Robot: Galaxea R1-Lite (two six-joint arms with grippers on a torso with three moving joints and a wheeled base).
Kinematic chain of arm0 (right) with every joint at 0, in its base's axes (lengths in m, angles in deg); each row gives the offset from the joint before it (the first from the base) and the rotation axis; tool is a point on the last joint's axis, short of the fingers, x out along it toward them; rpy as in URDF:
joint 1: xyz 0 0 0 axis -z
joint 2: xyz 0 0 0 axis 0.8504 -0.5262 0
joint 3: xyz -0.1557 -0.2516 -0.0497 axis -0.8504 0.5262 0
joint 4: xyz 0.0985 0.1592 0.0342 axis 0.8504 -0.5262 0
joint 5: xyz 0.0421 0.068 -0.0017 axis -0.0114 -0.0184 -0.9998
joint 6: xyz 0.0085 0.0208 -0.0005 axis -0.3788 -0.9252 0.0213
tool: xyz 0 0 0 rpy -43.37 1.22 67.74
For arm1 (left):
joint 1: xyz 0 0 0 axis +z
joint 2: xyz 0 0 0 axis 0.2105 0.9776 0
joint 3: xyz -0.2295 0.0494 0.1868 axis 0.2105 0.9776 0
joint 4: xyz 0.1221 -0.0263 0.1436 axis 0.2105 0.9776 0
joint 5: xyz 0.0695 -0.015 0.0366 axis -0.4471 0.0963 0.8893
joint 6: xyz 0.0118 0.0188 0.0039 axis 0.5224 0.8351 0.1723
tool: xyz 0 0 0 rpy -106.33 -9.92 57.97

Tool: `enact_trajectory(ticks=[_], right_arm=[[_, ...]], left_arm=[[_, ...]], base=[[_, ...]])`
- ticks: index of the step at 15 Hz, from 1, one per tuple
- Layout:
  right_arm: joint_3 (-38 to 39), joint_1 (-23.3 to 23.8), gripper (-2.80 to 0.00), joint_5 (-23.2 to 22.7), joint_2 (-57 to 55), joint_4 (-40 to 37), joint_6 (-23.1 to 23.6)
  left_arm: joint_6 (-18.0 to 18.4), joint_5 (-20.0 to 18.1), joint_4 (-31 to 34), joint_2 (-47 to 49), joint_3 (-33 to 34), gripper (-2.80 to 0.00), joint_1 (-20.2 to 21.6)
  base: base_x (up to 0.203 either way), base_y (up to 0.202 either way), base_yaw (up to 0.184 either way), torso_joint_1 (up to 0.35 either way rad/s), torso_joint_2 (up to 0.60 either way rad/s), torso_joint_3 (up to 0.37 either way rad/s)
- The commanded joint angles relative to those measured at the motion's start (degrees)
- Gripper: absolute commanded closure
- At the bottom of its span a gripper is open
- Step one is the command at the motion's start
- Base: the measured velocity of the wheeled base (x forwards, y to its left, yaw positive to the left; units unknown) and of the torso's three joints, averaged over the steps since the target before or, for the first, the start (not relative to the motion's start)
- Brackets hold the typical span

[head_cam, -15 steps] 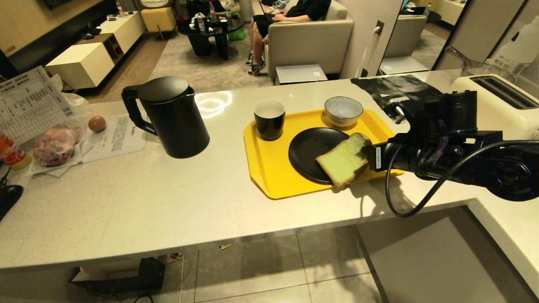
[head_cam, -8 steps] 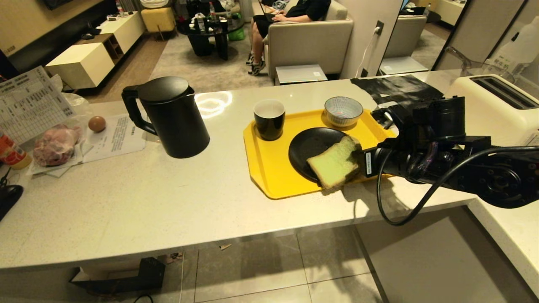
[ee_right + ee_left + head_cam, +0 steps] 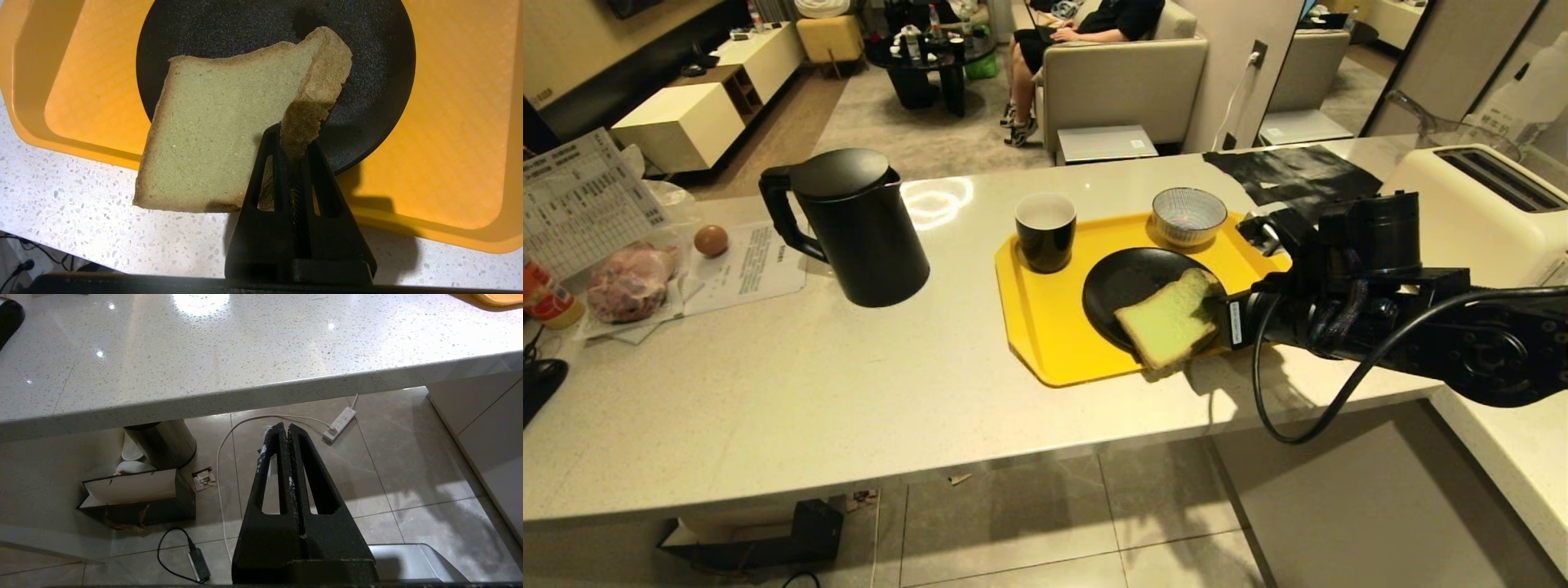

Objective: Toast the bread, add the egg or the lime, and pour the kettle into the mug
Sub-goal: Put the baked bread on a plate

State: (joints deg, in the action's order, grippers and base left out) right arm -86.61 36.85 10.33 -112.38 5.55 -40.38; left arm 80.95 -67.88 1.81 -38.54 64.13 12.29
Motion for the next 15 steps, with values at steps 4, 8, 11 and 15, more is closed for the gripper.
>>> enact_trajectory(ticks=[4, 8, 11, 15], right_arm=[[0.06, -0.04, 0.0, 0.03, -0.06, 0.15, 1.55], [-0.29, -0.95, -2.8, -0.06, 0.01, 0.24, 1.55], [-0.4, -1.92, -2.8, -0.06, -0.06, 1.18, 1.46], [-0.73, -2.59, -2.8, -0.08, -0.78, 2.7, 1.46]], left_arm=[[-0.03, 0.0, -0.02, 0.01, 0.0, 0.0, 0.04], [-0.01, 0.0, 0.03, 0.02, 0.0, 0.0, 0.04], [-0.01, 0.0, -0.03, 0.01, 0.0, 0.0, -0.02], [-0.01, 0.0, -0.03, 0.02, 0.0, 0.0, -0.04]], base=[[0.0, 0.0, 0.0, 0.0, 0.0, 0.0], [0.0, 0.0, 0.0, 0.0, 0.0, 0.0], [0.0, 0.0, 0.0, 0.0, 0.0, 0.0], [0.0, 0.0, 0.0, 0.0, 0.0, 0.0]])
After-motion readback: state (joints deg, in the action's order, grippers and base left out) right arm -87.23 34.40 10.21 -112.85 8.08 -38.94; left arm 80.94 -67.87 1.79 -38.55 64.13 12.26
